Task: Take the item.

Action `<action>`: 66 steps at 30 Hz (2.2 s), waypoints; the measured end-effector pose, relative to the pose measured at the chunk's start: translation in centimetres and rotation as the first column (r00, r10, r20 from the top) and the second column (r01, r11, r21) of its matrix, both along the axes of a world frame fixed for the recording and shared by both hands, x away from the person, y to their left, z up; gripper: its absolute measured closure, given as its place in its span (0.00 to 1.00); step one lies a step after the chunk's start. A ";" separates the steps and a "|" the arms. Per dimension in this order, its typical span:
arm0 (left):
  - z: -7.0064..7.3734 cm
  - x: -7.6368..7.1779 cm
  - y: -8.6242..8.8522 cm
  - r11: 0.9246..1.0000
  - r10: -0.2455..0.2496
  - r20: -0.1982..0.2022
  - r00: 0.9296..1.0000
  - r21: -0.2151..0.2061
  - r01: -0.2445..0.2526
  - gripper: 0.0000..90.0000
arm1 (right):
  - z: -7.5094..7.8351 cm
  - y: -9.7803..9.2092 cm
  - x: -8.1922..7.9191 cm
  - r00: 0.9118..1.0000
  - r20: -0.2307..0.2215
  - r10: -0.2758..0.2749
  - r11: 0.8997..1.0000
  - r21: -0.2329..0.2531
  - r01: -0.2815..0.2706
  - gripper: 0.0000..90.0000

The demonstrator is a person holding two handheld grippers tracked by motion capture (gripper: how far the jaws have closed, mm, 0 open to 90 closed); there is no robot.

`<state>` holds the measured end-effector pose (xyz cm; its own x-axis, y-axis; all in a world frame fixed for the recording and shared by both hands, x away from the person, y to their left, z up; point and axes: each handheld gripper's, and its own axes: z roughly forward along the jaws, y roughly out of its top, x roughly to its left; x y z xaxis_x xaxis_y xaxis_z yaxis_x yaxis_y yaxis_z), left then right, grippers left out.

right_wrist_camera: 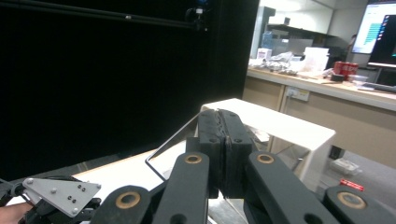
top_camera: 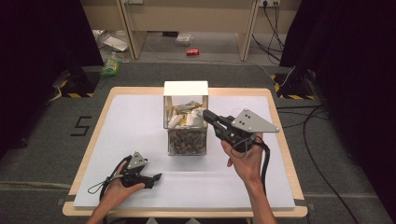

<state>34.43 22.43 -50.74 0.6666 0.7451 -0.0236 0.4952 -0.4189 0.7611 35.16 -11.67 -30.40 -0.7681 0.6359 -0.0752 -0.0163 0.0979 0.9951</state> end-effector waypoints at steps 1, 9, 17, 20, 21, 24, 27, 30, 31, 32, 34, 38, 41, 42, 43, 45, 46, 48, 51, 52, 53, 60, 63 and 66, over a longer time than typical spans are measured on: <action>0.0 0.0 0.0 1.000 0.000 0.001 1.000 0.000 0.000 0.17 | 0.1 -0.3 -0.1 1.000 0.000 -0.006 1.000 0.004 0.006 0.99; 0.0 0.0 0.0 1.000 0.000 0.000 1.000 0.000 0.000 0.17 | 0.2 -2.2 -0.2 0.999 0.000 -0.054 0.999 0.007 0.054 0.99; 0.0 0.0 0.0 1.000 0.000 0.000 1.000 0.000 0.000 0.17 | -0.6 -4.3 0.2 0.993 -0.025 -0.115 0.993 0.001 0.115 0.99; 0.0 0.0 0.0 1.000 0.000 0.000 1.000 0.000 0.000 0.17 | -1.1 -5.0 0.5 0.990 -0.041 -0.137 0.990 -0.001 0.138 0.99; 0.0 0.0 0.0 1.000 0.000 0.000 1.000 0.000 0.000 0.17 | -1.2 -5.2 0.6 0.989 -0.046 -0.144 0.990 -0.001 0.144 0.99; 0.0 0.0 0.0 1.000 0.000 0.000 1.000 0.000 0.000 0.17 | -1.6 -5.7 1.0 0.986 -0.052 -0.159 0.987 -0.003 0.159 0.99; 0.0 0.0 0.0 1.000 0.000 0.000 1.000 0.000 0.000 0.17 | -1.9 -6.0 1.2 0.983 -0.063 -0.173 0.985 -0.006 0.173 0.99; 0.0 0.0 0.0 1.000 0.000 0.000 1.000 0.000 0.000 0.17 | -2.1 -6.2 1.5 0.980 -0.065 -0.186 0.983 -0.012 0.185 0.99; 0.0 0.0 0.0 1.000 0.000 0.000 1.000 0.000 0.000 0.17 | -2.2 -6.3 1.6 0.980 -0.061 -0.188 0.982 -0.016 0.188 0.99; 0.0 0.0 0.0 1.000 0.000 0.000 1.000 -0.001 0.000 0.17 | -2.3 -6.4 1.7 0.979 -0.067 -0.193 0.981 -0.017 0.192 0.99; 0.0 0.0 0.0 1.000 0.000 0.001 1.000 0.000 0.000 0.17 | -2.6 -6.5 1.9 0.977 -0.074 -0.200 0.980 -0.019 0.199 0.99; 0.0 0.0 0.0 1.000 0.000 0.000 1.000 -0.001 0.000 0.17 | -3.0 -7.0 2.4 0.972 -0.084 -0.221 0.975 -0.028 0.219 0.99; 0.0 0.0 0.0 1.000 0.000 0.000 1.000 0.000 0.000 0.17 | -3.4 -7.3 2.8 0.968 -0.093 -0.234 0.972 -0.025 0.233 0.99; 0.0 0.0 0.0 1.000 0.000 0.000 1.000 0.000 0.000 0.17 | -3.6 -7.4 2.9 0.966 -0.101 -0.239 0.971 -0.026 0.237 0.99; 0.0 0.0 0.0 1.000 0.000 0.000 1.000 0.000 0.000 0.17 | -3.8 -7.5 3.1 0.965 -0.101 -0.241 0.970 -0.025 0.240 0.99; 0.0 0.0 0.0 1.000 0.000 0.000 1.000 0.000 0.000 0.17 | -4.1 -7.8 3.5 0.961 -0.113 -0.251 0.968 -0.023 0.250 0.99; 0.0 0.0 0.0 1.000 0.000 0.001 1.000 0.000 0.000 0.17 | -4.2 -7.9 3.7 0.960 -0.112 -0.255 0.967 -0.025 0.254 0.99; 0.0 0.0 0.0 1.000 0.000 0.000 1.000 0.000 0.000 0.17 | -4.4 -8.1 4.0 0.957 -0.120 -0.264 0.964 -0.022 0.263 0.99; 0.0 0.0 0.0 1.000 0.000 0.000 1.000 -0.001 0.000 0.17 | -4.7 -8.3 4.4 0.952 -0.124 -0.279 0.960 -0.031 0.277 0.99; 0.0 0.0 0.0 1.000 0.000 0.000 1.000 0.000 0.000 0.17 | -4.8 -8.3 4.6 0.951 -0.120 -0.284 0.959 -0.034 0.282 0.99; 0.0 0.0 0.0 1.000 0.000 0.001 1.000 0.000 0.000 0.17 | -4.9 -8.3 4.8 0.950 -0.121 -0.286 0.958 -0.034 0.284 0.99; 0.0 0.0 0.0 1.000 0.000 0.000 1.000 0.000 0.000 0.17 | -5.6 -8.3 5.9 0.942 -0.123 -0.312 0.950 -0.064 0.306 0.99; 0.0 0.0 0.0 1.000 0.000 0.000 1.000 0.000 0.000 0.17 | -6.0 -8.4 6.4 0.939 -0.130 -0.319 0.947 -0.071 0.312 0.99; 0.0 0.0 0.0 1.000 0.000 0.000 1.000 0.000 0.000 0.17 | -6.4 -8.5 7.0 0.935 -0.137 -0.327 0.945 -0.074 0.320 0.99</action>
